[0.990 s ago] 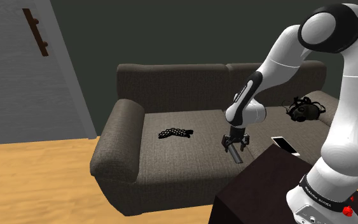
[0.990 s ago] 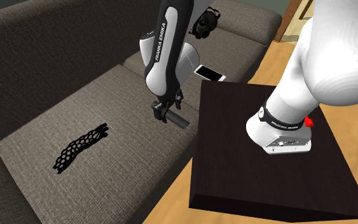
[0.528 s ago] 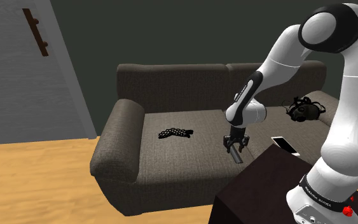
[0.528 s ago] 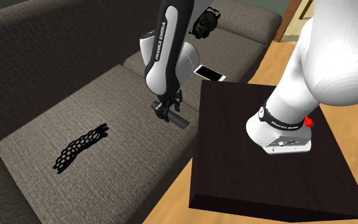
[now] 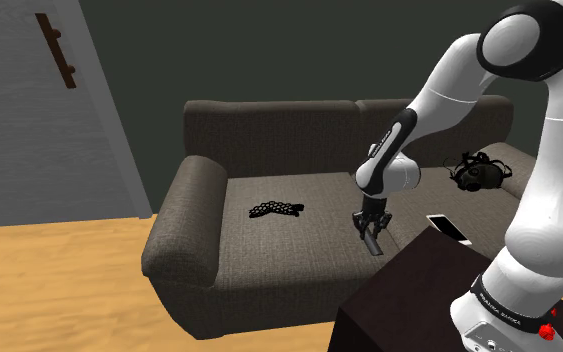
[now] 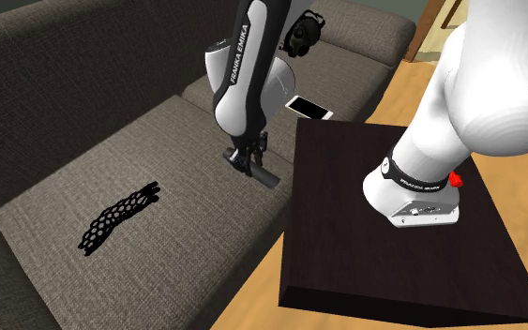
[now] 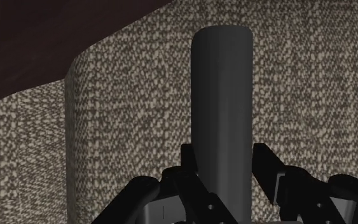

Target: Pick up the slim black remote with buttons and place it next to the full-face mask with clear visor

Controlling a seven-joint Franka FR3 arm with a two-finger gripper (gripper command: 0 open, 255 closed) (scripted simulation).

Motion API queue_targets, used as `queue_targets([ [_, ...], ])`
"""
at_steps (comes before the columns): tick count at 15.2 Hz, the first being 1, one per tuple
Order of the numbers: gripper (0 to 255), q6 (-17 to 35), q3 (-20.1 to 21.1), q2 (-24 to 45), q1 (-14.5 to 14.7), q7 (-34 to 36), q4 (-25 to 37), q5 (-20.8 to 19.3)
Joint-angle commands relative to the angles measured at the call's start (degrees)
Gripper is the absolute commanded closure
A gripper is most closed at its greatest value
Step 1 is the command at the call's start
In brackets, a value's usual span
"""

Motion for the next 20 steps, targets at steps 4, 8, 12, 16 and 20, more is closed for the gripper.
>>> queue_targets([
  [4, 255, -3.75, -0.77, -4.74, 0.57, 1.38, -0.97, -1.44],
  [8, 255, -7.04, -1.28, -8.66, 0.79, 2.52, -1.55, -2.67],
  [12, 255, -10.46, -1.62, -12.45, 0.85, 3.59, -1.88, -3.83],
  [16, 255, -13.98, -1.83, -16.09, 0.81, 4.55, -1.96, -4.85],
  [20, 255, -17.57, -1.94, -19.55, 0.71, 5.4, -1.79, -5.71],
])
